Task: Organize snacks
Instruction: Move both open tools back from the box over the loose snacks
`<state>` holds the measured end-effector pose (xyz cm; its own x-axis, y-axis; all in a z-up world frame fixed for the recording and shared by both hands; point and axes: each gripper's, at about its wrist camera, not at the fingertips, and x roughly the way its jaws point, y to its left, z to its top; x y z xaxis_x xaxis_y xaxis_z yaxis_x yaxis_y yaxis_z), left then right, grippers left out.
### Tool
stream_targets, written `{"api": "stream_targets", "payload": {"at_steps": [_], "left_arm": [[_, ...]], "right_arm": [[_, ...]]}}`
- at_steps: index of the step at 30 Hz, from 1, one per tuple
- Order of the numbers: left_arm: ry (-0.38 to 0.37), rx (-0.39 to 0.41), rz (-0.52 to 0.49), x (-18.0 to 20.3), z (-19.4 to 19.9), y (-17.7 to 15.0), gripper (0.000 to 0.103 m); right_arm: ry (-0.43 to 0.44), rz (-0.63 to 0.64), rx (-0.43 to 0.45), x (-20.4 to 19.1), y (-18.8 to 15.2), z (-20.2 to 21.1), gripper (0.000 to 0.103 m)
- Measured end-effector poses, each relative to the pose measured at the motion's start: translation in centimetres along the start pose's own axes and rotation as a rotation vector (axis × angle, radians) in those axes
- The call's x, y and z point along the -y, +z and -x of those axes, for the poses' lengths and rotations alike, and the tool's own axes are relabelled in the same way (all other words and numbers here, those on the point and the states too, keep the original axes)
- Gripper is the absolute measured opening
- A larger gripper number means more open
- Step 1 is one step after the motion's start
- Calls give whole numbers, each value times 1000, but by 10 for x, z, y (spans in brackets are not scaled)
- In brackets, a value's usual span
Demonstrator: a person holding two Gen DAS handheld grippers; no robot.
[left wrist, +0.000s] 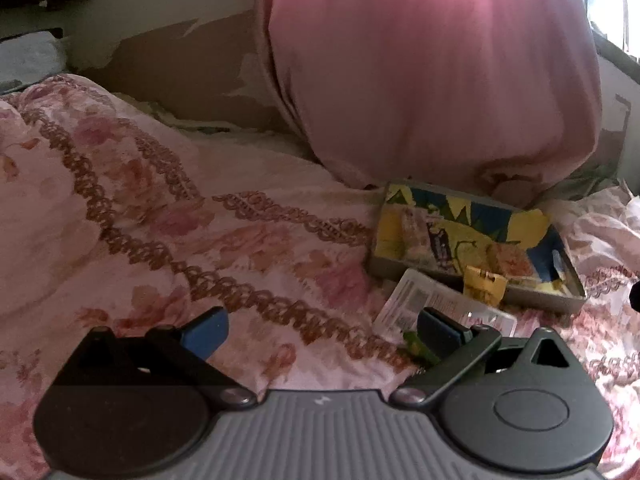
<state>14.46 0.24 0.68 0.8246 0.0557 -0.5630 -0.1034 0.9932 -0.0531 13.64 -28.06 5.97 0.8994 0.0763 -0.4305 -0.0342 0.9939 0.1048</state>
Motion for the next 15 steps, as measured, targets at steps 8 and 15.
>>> {"api": "stream_targets", "payload": {"at_steps": [8,15], "left_arm": [[15,43,-120,5,35,-26,103],[-21,18,-195,12,49,-48,103]], "right_arm": [[-46,-22,-4,-1,-17,32,102],[-80,-42,-49,-1,-37,58,102]]}}
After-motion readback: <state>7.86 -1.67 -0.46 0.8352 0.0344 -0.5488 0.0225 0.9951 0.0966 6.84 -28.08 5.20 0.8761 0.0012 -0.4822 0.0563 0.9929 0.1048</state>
